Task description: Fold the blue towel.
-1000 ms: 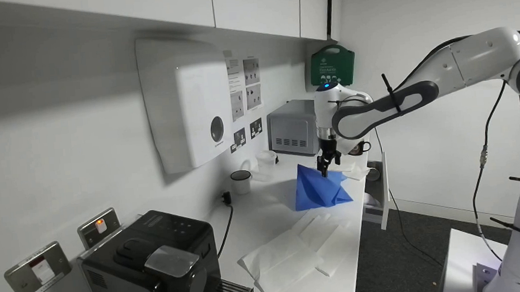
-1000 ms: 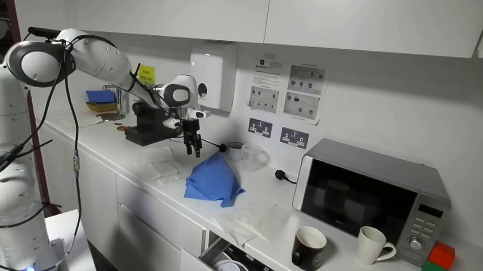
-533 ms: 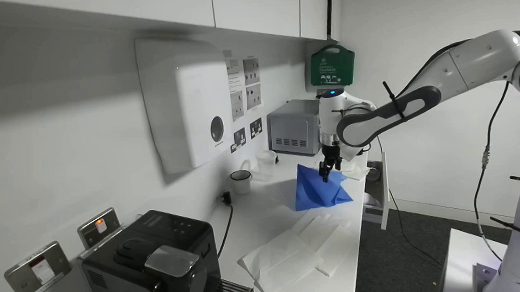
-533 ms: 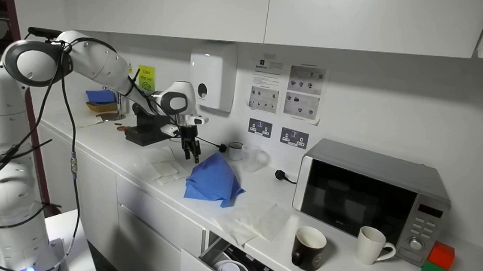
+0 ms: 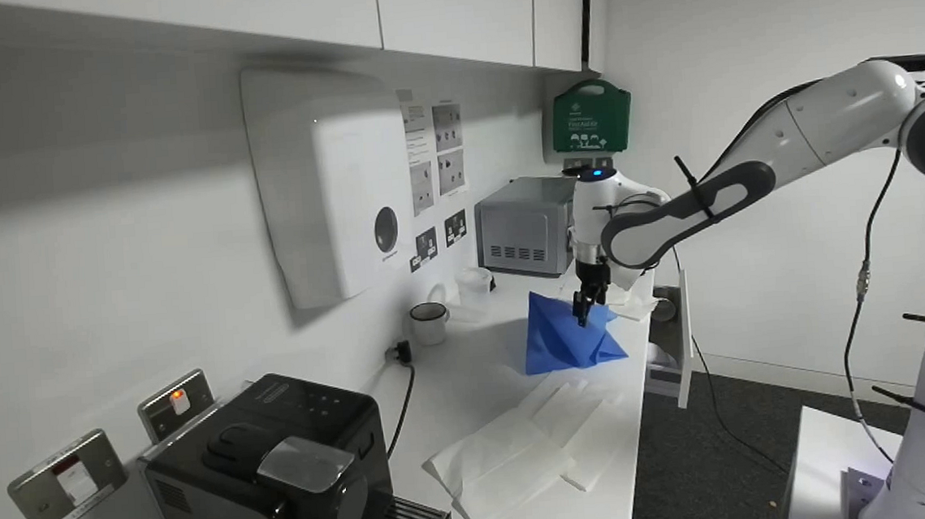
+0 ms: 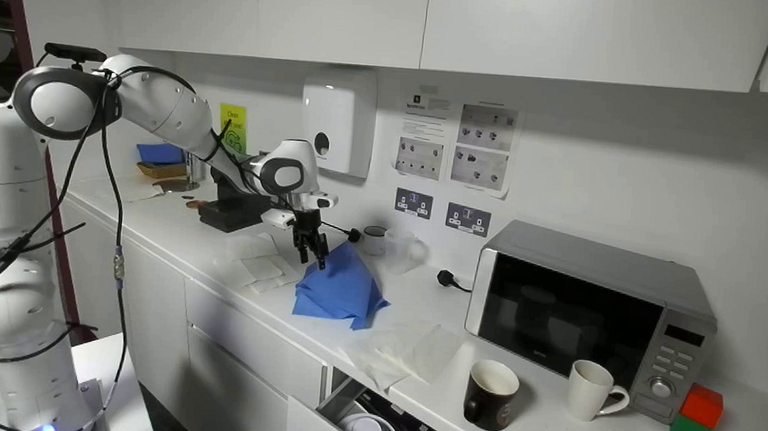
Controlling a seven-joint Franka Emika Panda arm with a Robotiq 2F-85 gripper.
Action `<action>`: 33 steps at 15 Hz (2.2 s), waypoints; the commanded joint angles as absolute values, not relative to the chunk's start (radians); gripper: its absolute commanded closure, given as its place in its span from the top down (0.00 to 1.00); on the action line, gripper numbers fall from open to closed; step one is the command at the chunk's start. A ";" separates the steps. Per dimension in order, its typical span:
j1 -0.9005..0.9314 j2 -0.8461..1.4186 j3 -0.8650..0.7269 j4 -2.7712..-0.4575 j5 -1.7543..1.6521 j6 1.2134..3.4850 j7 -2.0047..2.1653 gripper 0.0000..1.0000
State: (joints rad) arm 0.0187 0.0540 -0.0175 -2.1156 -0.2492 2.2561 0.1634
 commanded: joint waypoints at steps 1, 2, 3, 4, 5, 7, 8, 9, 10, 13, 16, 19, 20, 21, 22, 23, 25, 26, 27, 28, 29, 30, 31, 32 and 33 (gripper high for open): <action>-0.002 0.054 -0.028 -2.136 -0.246 2.313 0.092 1.00; -0.004 0.060 -0.029 -2.135 -0.242 2.320 0.080 1.00; -0.006 0.065 -0.030 -2.133 -0.239 2.326 0.070 1.00; -0.007 0.068 -0.032 -2.133 -0.240 2.330 0.064 0.99; -0.008 0.071 -0.031 -2.132 -0.235 2.332 0.054 0.94; -0.009 0.075 -0.031 -2.130 -0.235 2.331 0.047 0.92; -0.009 0.077 -0.030 -2.129 -0.236 2.329 0.046 0.92; -0.009 0.079 -0.030 -2.128 -0.236 2.328 0.044 0.88; -0.008 0.081 -0.030 -2.127 -0.235 2.327 0.042 0.68; -0.009 0.085 -0.029 -2.125 -0.224 2.324 0.036 0.49; -0.009 0.089 -0.029 -2.123 -0.225 2.320 0.038 0.25; -0.009 0.085 -0.030 -2.123 -0.227 2.315 0.042 0.02; -0.009 0.080 -0.031 -2.124 -0.228 2.314 0.043 0.00; -0.010 0.079 -0.031 -2.124 -0.229 2.312 0.043 0.00; -0.010 0.077 -0.032 -2.124 -0.232 2.310 0.046 0.00; -0.009 0.074 -0.033 -2.125 -0.244 2.304 0.054 0.00; -0.005 0.071 -0.037 -2.123 -0.290 2.284 0.079 0.00; -0.002 0.064 -0.041 -2.122 -0.339 2.261 0.098 0.00; 0.001 0.058 -0.045 -2.122 -0.399 2.239 0.122 0.00; 0.005 0.050 -0.050 -2.121 -0.477 2.203 0.154 0.00; 0.006 0.042 -0.052 -2.122 -0.545 2.167 0.178 0.00; 0.007 0.033 -0.052 -2.124 -0.611 2.132 0.208 0.00; 0.007 0.026 -0.049 -2.122 -0.666 2.091 0.227 0.00; 0.005 0.018 -0.044 -2.121 -0.693 2.061 0.238 0.00; 0.003 0.014 -0.040 -2.115 -0.698 2.042 0.244 0.00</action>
State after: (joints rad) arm 0.0000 0.0572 -0.0434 -2.1145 -0.6287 2.1172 0.2112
